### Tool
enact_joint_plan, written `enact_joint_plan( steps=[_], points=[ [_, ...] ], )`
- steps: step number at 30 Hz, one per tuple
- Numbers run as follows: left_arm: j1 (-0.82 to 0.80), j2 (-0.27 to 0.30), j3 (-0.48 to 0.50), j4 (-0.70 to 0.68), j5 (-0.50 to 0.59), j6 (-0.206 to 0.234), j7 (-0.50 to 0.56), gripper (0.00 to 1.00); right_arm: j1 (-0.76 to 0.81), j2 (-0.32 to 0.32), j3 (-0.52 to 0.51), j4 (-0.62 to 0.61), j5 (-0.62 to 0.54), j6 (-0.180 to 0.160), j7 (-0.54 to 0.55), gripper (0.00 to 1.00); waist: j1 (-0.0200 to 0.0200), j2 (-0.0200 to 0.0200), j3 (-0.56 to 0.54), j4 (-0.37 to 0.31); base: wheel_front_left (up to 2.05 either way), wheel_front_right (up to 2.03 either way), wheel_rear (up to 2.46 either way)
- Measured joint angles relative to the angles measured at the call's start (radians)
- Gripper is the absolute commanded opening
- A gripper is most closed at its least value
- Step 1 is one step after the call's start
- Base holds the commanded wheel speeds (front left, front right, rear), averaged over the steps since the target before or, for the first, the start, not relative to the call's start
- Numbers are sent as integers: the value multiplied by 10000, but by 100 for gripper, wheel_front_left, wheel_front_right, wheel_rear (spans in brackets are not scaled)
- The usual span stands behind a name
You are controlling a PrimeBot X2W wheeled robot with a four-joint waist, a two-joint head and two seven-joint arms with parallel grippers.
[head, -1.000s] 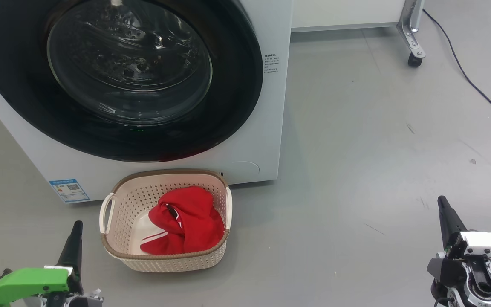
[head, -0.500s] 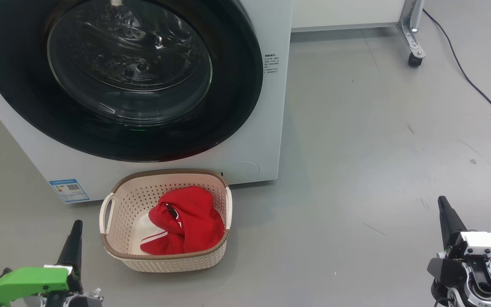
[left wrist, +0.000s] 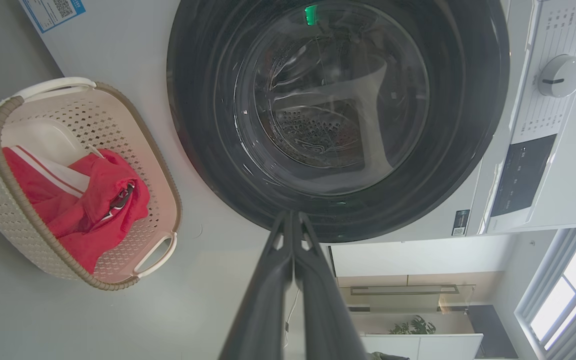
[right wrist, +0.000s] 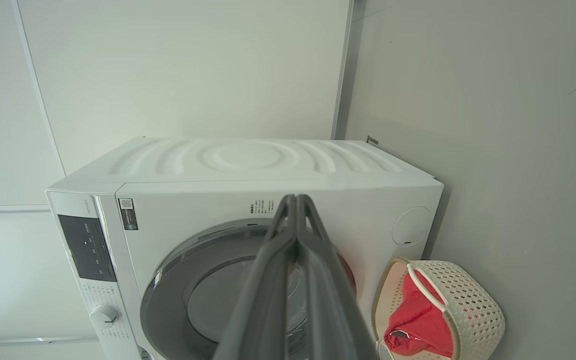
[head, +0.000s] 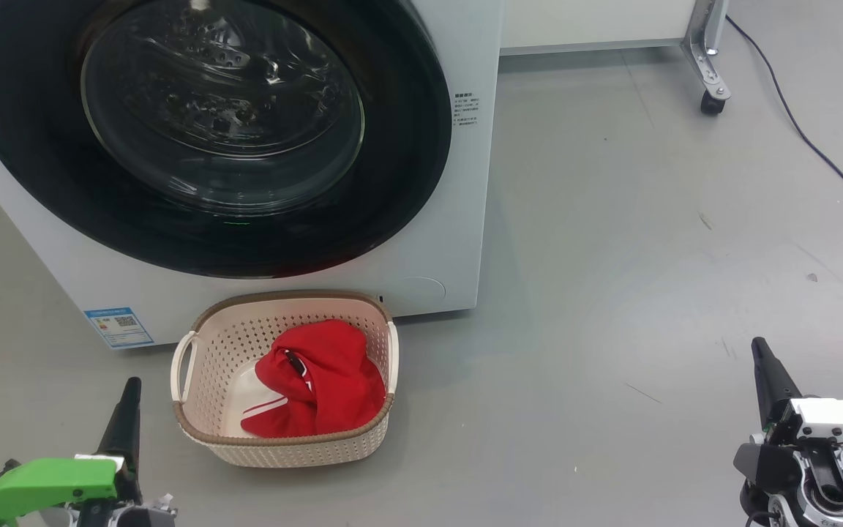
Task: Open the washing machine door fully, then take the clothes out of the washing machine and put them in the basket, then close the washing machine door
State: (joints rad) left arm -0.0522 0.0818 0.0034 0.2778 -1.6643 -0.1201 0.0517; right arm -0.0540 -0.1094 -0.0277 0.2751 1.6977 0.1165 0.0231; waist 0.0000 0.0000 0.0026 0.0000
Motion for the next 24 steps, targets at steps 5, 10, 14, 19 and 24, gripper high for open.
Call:
enact_joint_plan(
  steps=[5, 10, 14, 19, 24],
  points=[
    [-3, 0, 6, 2, 0, 0, 0, 0, -1, 2, -6, 2, 0, 0, 25, 0, 0, 0, 0, 0, 0, 0, 0],
    [-4, 0, 8, 2, 0, 0, 0, 0, -1, 4, -13, 6, 0, 2, 25, 0, 0, 0, 0, 0, 0, 0, 0],
    [-6, 0, 12, 4, 0, 0, 0, 0, -3, 4, -17, 10, 0, 48, 25, 0, 0, 0, -1, 0, 0, 0, 0],
    [-7, -2, 19, 4, 0, 0, 0, 0, -3, 8, -23, 13, 0, 48, 27, 0, 0, 0, -1, 0, 0, 0, 0],
    [-8, -2, 25, 2, 0, 0, 0, 0, -4, 10, -29, 13, 0, 48, 27, 0, 0, 0, -1, 0, 0, 0, 0]
  ],
)
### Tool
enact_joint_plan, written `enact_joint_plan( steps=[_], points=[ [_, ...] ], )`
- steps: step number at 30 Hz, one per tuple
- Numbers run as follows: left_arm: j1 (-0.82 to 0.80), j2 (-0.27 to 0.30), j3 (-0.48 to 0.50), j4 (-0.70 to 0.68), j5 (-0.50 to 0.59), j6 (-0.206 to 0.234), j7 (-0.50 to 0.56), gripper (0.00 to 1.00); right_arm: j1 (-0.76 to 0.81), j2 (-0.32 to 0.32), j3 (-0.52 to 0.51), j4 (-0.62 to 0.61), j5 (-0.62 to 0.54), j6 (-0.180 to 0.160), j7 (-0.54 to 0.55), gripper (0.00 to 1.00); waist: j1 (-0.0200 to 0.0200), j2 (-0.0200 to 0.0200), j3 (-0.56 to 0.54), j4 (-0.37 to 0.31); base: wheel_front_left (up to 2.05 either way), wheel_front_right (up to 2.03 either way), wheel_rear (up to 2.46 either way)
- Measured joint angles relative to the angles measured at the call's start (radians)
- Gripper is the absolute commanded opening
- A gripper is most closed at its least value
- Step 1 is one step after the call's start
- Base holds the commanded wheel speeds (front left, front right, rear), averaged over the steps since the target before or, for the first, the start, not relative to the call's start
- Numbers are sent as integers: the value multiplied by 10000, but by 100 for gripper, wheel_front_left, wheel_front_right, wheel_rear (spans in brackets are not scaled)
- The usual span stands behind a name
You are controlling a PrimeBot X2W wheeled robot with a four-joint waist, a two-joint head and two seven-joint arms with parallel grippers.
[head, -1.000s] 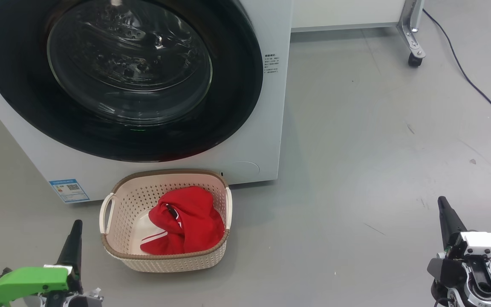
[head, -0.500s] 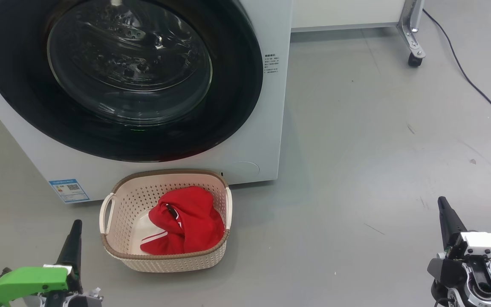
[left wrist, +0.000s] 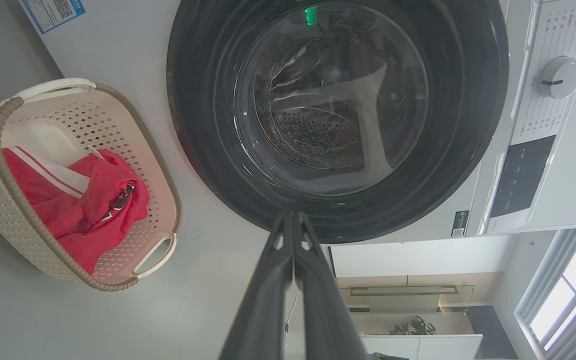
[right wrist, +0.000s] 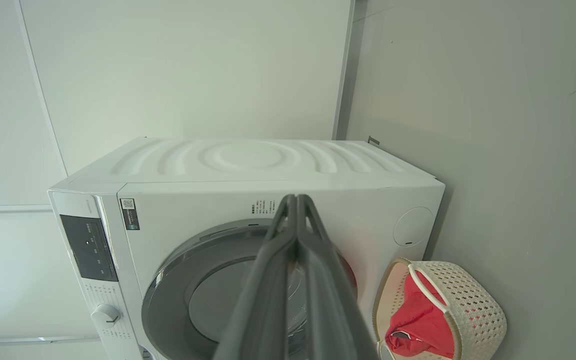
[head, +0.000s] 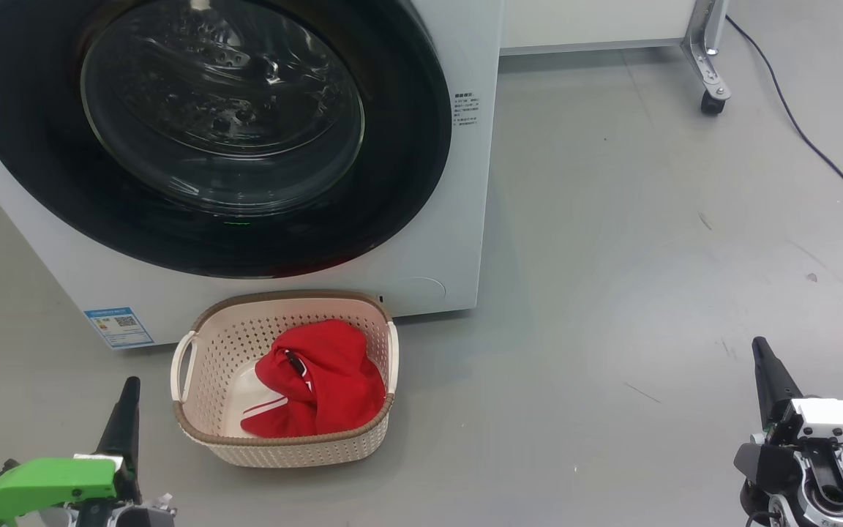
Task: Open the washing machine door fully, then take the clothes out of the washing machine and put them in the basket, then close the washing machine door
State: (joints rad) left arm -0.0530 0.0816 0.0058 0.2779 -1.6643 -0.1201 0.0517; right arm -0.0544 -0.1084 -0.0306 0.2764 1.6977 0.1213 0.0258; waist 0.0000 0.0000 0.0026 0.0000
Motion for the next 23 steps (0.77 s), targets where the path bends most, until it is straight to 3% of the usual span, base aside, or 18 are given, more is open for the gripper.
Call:
enact_joint_plan(
  steps=[23],
  points=[
    [-2, -6, 33, -6, 2, 0, 4, 0, -1, 35, -29, 0, -2, 0, 44, 0, 0, 0, 2, 0, 0, 0, 0]
  ],
)
